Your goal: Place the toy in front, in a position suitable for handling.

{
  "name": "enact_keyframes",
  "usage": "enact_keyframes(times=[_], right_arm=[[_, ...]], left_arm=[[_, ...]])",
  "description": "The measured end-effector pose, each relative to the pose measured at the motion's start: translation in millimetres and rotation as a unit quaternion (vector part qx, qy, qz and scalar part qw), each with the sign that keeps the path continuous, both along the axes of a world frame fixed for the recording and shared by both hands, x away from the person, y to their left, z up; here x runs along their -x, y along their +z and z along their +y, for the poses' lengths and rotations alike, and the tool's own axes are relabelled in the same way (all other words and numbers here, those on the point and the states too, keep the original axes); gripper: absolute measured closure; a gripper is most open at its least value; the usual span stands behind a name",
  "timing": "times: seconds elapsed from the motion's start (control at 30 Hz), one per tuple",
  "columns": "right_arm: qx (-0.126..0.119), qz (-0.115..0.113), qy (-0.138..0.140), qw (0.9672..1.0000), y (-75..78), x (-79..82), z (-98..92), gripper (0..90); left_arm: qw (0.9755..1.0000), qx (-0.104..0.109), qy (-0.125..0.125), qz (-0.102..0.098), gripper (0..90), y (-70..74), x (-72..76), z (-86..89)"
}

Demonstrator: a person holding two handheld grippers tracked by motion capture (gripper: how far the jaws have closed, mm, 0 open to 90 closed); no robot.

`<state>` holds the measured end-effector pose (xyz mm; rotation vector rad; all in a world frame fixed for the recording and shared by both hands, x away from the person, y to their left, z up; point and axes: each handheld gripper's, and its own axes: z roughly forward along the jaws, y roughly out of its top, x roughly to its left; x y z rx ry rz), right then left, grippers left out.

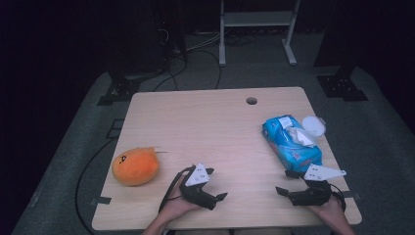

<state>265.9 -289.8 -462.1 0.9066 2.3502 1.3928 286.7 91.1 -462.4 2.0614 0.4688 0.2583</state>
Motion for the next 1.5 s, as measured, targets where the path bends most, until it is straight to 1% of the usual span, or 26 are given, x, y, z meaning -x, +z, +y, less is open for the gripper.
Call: enact_keyframes(times=[0.1,0.13,0.27,0.3,0.37,0.5,0.67,0.73,0.8,0.9,0.97,1.07,1.13,1.23,1.27,1.3,1.33,1.37,1.47,1.5], right_arm=[[-0.002,0.003,-0.001,1.0000,-0.6,-0.7,-0.9,24.8],[-0.003,0.003,-0.001,1.0000,-0.7,-0.7,-1.1,24.8],[-0.004,0.002,0.000,1.0000,-0.8,-0.3,-0.6,24.8],[-0.006,0.001,0.000,1.0000,-0.6,0.0,-0.3,24.8],[-0.006,0.003,0.000,1.0000,-0.7,-0.1,0.7,24.4],[-0.005,-0.001,0.002,1.0000,-0.3,0.1,2.0,24.2],[-0.006,0.000,0.000,1.0000,0.5,-0.2,2.5,24.2],[-0.006,-0.003,0.002,1.0000,0.6,-0.2,2.8,24.2],[-0.005,-0.003,0.004,1.0000,0.6,-0.1,3.2,24.2],[-0.007,-0.003,0.004,1.0000,1.0,0.5,3.3,24.2],[-0.008,-0.006,0.005,0.9999,1.7,0.8,3.1,24.2],[-0.009,-0.009,0.007,0.9999,2.4,1.1,3.4,24.2],[-0.009,-0.008,0.008,0.9999,2.5,1.2,3.8,24.2],[-0.010,-0.009,0.007,0.9999,2.9,1.3,3.4,24.2],[-0.010,-0.009,0.007,0.9999,2.9,1.3,3.4,24.2],[-0.012,-0.008,0.007,0.9999,3.3,1.5,3.1,24.2],[-0.011,-0.008,0.007,0.9999,3.3,1.4,3.2,24.2],[-0.011,-0.008,0.007,0.9999,3.3,1.4,3.2,24.2],[-0.009,-0.009,0.010,0.9999,3.0,1.3,4.1,24.2],[-0.008,-0.007,0.010,0.9999,3.2,1.6,5.0,24.2]], left_arm=[[1.0000,0.003,0.001,-0.002,7.8,1.6,-0.3,0.4],[0.9999,0.010,-0.001,-0.003,7.8,5.4,0.2,1.8],[0.9997,0.018,-0.006,-0.012,7.9,14.8,1.3,6.0],[0.9996,0.023,-0.005,-0.015,7.9,18.6,1.1,8.7],[0.9994,0.031,-0.007,-0.016,8.0,25.0,-0.2,14.4],[0.9985,0.044,-0.007,-0.032,7.9,39.5,-3.2,29.3],[0.9972,0.055,0.011,-0.050,7.9,61.6,-8.8,54.4],[0.9966,0.058,0.017,-0.055,7.9,69.2,-10.2,64.4],[0.9960,0.057,0.028,-0.063,7.9,77.8,-12.3,77.6],[0.9945,0.056,0.051,-0.073,7.9,87.0,-15.0,96.6],[0.9932,0.059,0.063,-0.078,7.9,92.6,-16.4,109.7],[0.9914,0.058,0.080,-0.085,7.9,99.9,-17.3,128.1],[0.9904,0.052,0.092,-0.089,7.9,103.4,-17.2,139.5],[0.9887,0.052,0.106,-0.093,7.9,105.9,-15.7,156.8],[0.9887,0.052,0.106,-0.093,7.9,105.9,-15.7,156.8],[0.9874,0.053,0.116,-0.094,7.9,105.6,-15.2,168.2],[0.9867,0.053,0.121,-0.095,7.9,104.7,-15.0,173.9],[0.9867,0.053,0.121,-0.095,7.9,104.7,-15.0,173.9],[0.9848,0.055,0.136,-0.094,7.9,102.1,-13.9,189.5],[0.9832,0.052,0.146,-0.096,7.9,99.7,-13.6,198.9]])
